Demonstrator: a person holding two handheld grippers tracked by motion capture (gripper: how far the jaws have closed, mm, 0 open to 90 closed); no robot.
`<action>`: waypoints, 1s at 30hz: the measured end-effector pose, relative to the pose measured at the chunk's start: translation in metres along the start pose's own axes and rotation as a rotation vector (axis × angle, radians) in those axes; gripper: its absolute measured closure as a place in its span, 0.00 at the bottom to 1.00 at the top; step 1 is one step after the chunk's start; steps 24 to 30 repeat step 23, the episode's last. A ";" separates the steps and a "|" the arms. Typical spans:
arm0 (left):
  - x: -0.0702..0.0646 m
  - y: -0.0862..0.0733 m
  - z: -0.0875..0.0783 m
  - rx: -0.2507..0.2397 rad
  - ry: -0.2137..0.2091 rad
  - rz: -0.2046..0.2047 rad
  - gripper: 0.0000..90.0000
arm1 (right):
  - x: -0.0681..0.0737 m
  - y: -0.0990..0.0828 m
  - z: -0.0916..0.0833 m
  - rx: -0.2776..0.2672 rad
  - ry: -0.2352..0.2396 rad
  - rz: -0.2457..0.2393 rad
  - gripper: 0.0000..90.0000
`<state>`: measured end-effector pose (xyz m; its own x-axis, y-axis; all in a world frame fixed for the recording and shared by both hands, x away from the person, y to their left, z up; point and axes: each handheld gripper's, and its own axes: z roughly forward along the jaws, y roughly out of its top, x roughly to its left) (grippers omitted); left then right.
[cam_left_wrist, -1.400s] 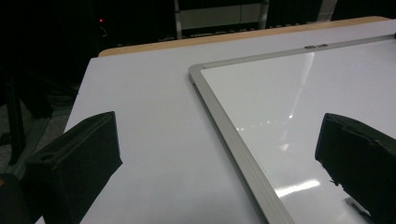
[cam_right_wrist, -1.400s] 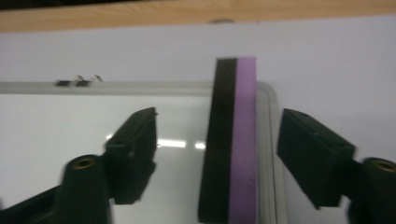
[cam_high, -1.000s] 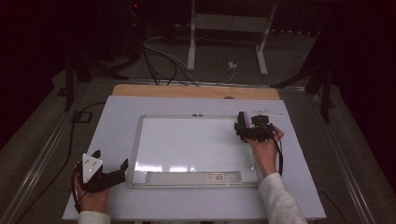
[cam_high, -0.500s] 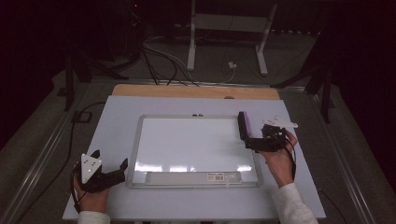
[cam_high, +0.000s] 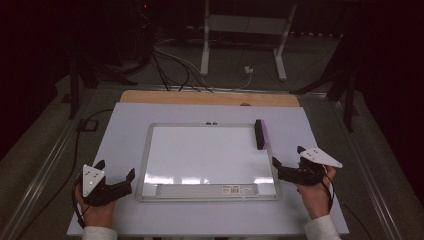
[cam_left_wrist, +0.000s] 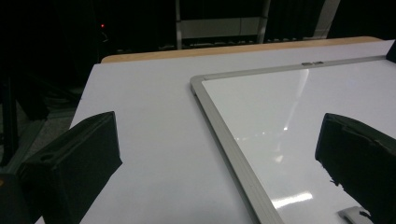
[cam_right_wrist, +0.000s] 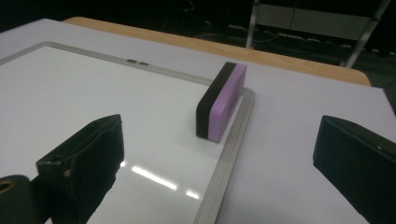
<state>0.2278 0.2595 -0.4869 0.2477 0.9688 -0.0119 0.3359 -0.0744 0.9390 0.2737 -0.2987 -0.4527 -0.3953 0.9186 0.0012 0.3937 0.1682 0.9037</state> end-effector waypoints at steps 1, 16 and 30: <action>0.000 0.000 0.000 -0.003 -0.002 -0.003 0.01 | 0.000 -0.004 -0.002 -0.014 0.008 0.006 0.02; 0.000 0.008 -0.004 -0.040 -0.012 -0.013 0.01 | 0.002 -0.044 -0.026 -0.071 0.033 -0.008 0.02; -0.001 0.009 -0.003 -0.037 -0.014 -0.009 0.01 | -0.007 -0.050 -0.035 -0.074 0.001 0.008 0.02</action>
